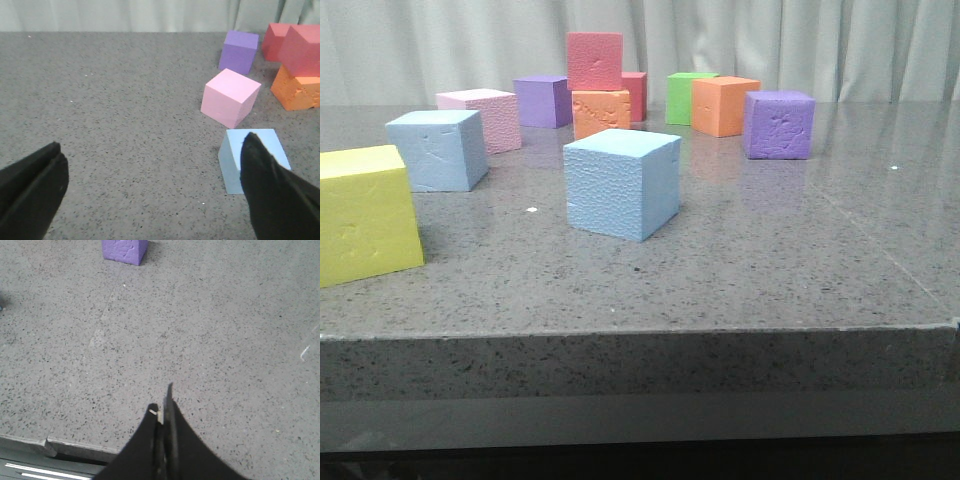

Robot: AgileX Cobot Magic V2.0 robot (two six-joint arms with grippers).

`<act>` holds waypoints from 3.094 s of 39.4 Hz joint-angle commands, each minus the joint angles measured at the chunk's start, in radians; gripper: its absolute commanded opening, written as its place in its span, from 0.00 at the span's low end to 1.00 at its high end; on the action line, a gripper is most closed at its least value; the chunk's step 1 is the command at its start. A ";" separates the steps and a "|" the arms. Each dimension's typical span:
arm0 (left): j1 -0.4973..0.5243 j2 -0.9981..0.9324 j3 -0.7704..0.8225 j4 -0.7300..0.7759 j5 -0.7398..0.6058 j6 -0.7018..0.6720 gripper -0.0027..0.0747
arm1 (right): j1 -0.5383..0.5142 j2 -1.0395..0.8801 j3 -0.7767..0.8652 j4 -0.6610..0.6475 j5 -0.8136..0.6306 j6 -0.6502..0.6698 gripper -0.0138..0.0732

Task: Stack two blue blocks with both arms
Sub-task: 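Open the right gripper and lift it away from the cube, then lower the left gripper onto the other light-blue cube and grasp, then lift the held cube and carry it above the placed blue cube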

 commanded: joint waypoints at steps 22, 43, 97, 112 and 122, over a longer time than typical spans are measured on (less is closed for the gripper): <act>-0.238 0.587 -0.642 -0.014 0.354 0.031 0.90 | -0.005 0.002 -0.025 -0.006 -0.070 0.001 0.09; -0.242 0.795 -0.798 -0.012 0.614 0.049 0.90 | -0.005 0.002 -0.025 -0.006 -0.069 0.001 0.09; -0.349 0.747 -1.059 -0.055 0.875 0.042 0.47 | -0.005 0.002 -0.025 -0.006 -0.074 0.001 0.09; -0.517 0.717 -1.059 -0.059 0.875 0.042 0.47 | -0.005 0.002 -0.025 -0.006 -0.071 0.001 0.09; -0.595 0.717 -1.059 -0.059 0.875 0.042 0.47 | -0.005 0.002 -0.025 -0.005 -0.072 0.001 0.09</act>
